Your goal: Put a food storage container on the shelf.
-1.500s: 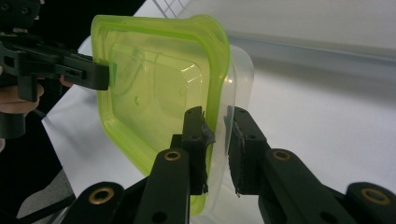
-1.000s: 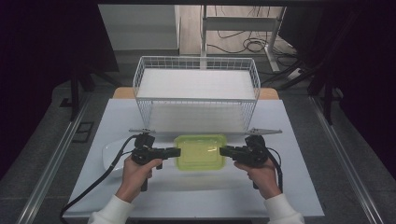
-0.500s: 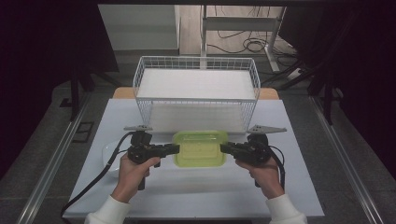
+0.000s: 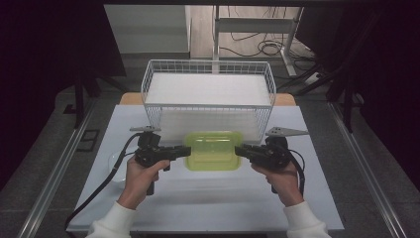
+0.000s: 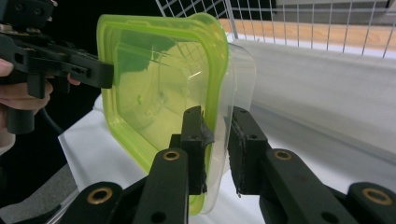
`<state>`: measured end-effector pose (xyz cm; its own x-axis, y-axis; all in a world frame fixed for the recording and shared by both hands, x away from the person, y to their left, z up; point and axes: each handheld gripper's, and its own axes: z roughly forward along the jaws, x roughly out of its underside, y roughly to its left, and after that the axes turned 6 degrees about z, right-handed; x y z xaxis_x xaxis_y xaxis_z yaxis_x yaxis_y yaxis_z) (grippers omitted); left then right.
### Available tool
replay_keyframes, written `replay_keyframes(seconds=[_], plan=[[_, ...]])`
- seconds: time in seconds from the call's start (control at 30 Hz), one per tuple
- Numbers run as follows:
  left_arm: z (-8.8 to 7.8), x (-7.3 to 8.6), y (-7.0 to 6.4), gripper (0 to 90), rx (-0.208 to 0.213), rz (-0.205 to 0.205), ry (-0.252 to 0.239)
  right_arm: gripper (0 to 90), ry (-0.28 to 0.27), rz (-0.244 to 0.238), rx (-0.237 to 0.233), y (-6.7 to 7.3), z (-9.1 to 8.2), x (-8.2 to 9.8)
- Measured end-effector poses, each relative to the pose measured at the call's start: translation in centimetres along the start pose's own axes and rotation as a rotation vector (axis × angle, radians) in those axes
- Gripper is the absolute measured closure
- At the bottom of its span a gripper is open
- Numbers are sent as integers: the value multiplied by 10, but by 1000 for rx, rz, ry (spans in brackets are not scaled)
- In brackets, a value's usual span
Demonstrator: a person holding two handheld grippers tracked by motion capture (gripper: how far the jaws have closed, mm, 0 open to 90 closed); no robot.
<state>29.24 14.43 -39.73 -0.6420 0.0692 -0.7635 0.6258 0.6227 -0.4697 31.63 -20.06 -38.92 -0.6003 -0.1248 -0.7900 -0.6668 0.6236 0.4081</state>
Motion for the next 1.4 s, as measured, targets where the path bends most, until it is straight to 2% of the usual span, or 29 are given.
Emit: replay_keyframes(seconds=[0.27, 0.4, 0.67, 0.8, 1.23, 1.4], plan=[[-10, -21, -8, 778, 1, 45, -27, 765, -31, -35, -2, 6, -9, -20], [-13, -32, -8, 779, 9, 51, -44, 764, -56, -50, -16, 8, -13, -32], [-22, -55, -10, 780, 3, 91, -61, 763, -85, -80, -11, 15, -16, -56], [-25, -65, -13, 780, -5, 98, -70, 763, -95, -90, -9, 15, -16, -63], [-22, -92, -1, 780, -13, 113, -80, 763, -116, -92, -4, 6, -8, -89], [-19, -104, 9, 781, -15, 97, -90, 763, -120, -84, -10, 0, -3, -99]])
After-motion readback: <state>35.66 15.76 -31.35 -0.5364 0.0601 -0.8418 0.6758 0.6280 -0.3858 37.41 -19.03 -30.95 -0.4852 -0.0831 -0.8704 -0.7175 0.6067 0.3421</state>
